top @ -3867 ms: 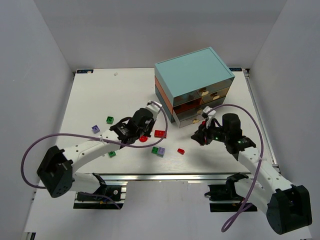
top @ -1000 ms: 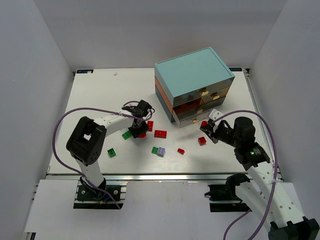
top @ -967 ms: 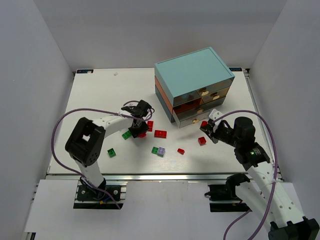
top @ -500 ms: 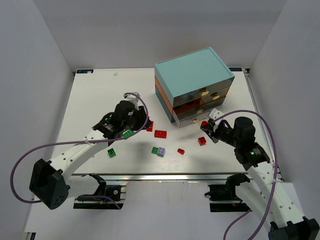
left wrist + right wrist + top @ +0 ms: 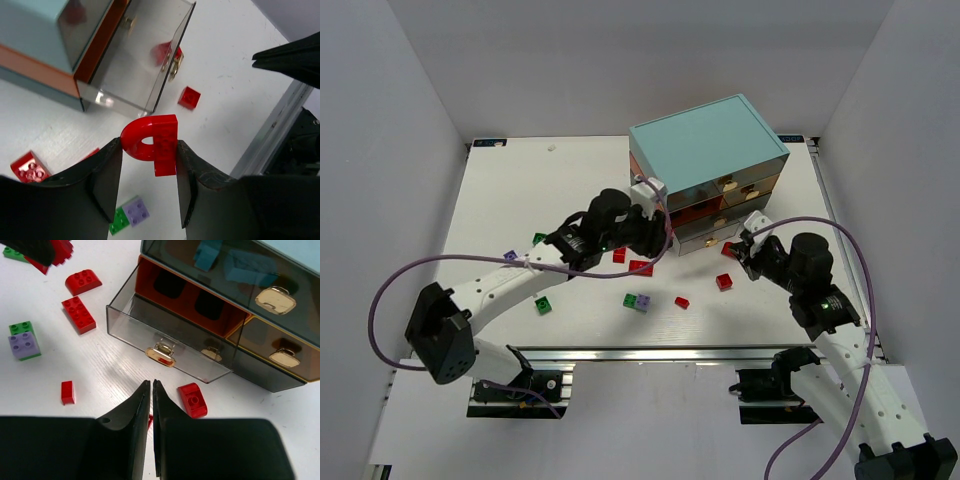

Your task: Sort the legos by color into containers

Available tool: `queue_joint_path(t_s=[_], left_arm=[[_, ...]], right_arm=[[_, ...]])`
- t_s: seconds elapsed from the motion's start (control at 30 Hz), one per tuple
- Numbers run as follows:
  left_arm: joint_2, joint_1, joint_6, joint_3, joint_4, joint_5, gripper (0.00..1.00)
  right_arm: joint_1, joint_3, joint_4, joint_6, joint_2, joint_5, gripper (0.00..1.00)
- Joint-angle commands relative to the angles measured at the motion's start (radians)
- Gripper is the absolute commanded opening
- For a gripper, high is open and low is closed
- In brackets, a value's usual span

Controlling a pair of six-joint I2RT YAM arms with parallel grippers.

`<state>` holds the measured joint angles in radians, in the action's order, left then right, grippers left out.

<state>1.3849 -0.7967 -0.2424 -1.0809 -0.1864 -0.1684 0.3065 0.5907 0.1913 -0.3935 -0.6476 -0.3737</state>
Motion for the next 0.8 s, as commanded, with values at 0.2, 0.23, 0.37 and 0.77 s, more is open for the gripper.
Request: queue_joint_path(t_s=[0.2, 0.23, 0.37, 0.77], left_arm=[[0.158, -0.076, 0.117, -0.192, 0.047, 0.205, 0.00], [0.173, -0.076, 0.111, -0.224, 0.048, 0.213, 0.00], [0.264, -0.085, 0.092, -0.313, 0.027, 0.266, 0.03], [0.355, -0.085, 0.074, -0.433, -0.008, 0.329, 0.58]], right_arm=[[-0.023, -0.009, -0.069, 0.025, 0.011, 0.058, 0.12], [-0.027, -0.009, -0.069, 0.027, 0.012, 0.059, 0.12], [-0.030, -0.009, -0.069, 0.030, 0.016, 0.064, 0.13], [-0.058, -0.003, -0.035, 0.010, 0.009, -0.003, 0.42]])
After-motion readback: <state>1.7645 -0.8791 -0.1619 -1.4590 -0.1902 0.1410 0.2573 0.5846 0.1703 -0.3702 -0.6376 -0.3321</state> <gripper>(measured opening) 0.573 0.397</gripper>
